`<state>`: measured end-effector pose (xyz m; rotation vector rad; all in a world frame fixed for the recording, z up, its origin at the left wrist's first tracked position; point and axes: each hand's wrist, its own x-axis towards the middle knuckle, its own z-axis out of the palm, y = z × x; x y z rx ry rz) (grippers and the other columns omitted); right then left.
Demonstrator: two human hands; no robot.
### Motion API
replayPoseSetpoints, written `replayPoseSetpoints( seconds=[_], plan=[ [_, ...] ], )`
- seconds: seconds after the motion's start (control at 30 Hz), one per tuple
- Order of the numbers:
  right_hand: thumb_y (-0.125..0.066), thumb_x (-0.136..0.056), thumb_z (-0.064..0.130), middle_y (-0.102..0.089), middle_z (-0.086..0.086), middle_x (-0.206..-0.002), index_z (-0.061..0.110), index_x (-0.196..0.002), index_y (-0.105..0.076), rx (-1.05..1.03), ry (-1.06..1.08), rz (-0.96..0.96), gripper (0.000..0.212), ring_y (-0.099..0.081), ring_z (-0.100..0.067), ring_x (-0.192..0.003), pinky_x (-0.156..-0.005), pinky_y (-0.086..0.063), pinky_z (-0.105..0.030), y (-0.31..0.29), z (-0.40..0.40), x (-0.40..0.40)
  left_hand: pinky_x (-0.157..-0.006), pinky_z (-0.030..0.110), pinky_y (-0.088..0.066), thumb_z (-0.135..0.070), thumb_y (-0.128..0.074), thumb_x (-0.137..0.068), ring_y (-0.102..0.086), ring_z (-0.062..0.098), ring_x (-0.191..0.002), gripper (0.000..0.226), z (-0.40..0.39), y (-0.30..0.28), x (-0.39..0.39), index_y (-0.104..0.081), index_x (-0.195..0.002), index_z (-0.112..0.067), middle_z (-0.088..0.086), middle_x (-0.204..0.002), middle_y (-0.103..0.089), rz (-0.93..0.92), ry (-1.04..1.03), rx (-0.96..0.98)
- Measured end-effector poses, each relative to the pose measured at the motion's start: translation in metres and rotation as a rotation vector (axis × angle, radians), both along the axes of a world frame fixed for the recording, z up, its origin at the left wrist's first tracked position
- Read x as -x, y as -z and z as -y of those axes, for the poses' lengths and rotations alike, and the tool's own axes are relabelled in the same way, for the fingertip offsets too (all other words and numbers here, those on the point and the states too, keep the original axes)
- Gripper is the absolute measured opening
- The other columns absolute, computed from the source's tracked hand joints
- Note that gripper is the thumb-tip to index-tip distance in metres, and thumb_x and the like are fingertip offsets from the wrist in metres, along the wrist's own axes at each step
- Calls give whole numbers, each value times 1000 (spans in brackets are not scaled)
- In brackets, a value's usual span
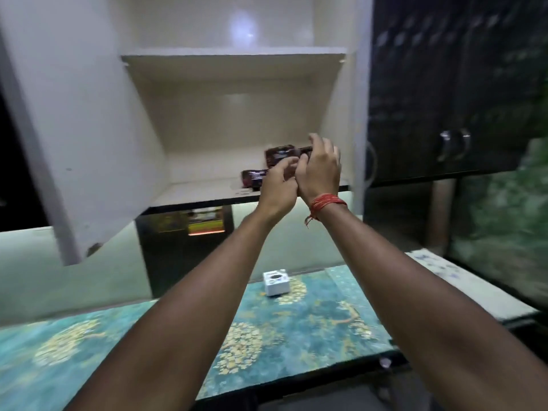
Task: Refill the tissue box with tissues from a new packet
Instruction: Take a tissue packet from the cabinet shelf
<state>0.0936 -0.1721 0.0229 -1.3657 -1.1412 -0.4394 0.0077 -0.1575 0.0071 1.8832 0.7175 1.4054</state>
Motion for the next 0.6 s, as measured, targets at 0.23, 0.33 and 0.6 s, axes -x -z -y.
replayPoseSetpoints(
  seconds=[0.23, 0.33, 0.6],
  plan=[
    [-43, -89, 1, -58, -13, -125, 8, -129, -55, -47, 110, 72, 42, -58, -28, -109, -89, -48, -33, -4, 30, -72, -69, 19, -53, 9, -52, -89, -63, 10, -84, 35, 8, 0, -88, -64, -120, -1, 8, -103, -69, -9, 227, 67],
    [-51, -86, 1, -61, -14, -114, 8, -117, -63, -216, 176, 66, 34, -57, -27, -103, -87, -50, -34, -3, 38, -100, -64, 9, -48, 21, -45, -80, -68, 23, -93, 47, 9, 4, -111, -62, -121, 5, 19, -115, -68, -61, 301, 61],
    [-54, -84, 0, -49, -15, -121, 15, -127, -57, -272, 228, -42, 46, -54, -25, -109, -95, -50, -34, 19, 55, -190, -108, 32, -42, 25, -31, -82, -48, 25, -135, 69, 10, 14, -182, -50, -141, -5, 11, -147, -51, -238, 302, -16]
  ],
)
